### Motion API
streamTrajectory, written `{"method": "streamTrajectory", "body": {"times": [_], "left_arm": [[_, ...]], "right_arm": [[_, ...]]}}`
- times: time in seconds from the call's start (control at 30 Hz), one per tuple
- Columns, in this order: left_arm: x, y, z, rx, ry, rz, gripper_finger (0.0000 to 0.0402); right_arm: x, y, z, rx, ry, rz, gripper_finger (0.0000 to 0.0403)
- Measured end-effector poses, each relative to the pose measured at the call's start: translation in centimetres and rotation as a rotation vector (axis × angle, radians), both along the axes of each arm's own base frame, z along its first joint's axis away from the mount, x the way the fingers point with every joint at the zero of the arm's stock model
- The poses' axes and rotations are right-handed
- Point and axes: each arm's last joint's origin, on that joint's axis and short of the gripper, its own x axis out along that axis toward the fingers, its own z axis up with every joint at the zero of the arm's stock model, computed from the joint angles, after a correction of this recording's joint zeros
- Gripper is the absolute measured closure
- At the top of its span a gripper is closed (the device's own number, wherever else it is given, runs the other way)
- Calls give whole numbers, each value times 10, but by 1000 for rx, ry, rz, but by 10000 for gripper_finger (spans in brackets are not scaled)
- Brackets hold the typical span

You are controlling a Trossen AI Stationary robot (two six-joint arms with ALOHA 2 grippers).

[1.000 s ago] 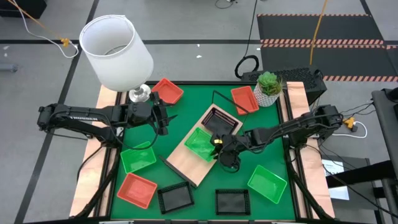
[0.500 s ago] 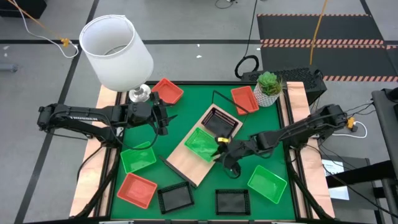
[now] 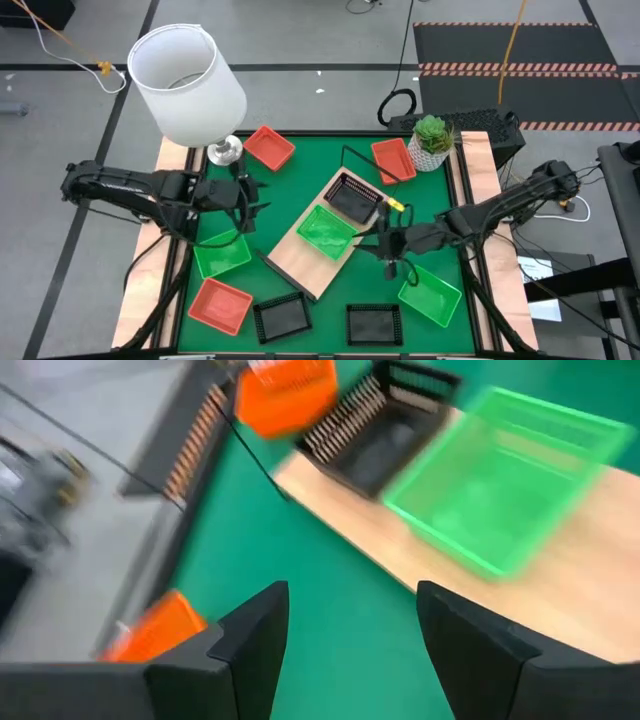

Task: Stack baskets on shelf by color
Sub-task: Put the bottom orange bin on the shelf

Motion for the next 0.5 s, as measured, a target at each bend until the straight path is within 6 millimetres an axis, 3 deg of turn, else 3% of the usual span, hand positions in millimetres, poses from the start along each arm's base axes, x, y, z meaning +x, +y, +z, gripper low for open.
{"method": "streamTrajectory", "body": {"times": [0.5], "left_arm": [[-64, -121, -23, -304, 241, -208, 179]], "right_arm": [[-8, 0, 9, 84, -37, -12, 305]]}}
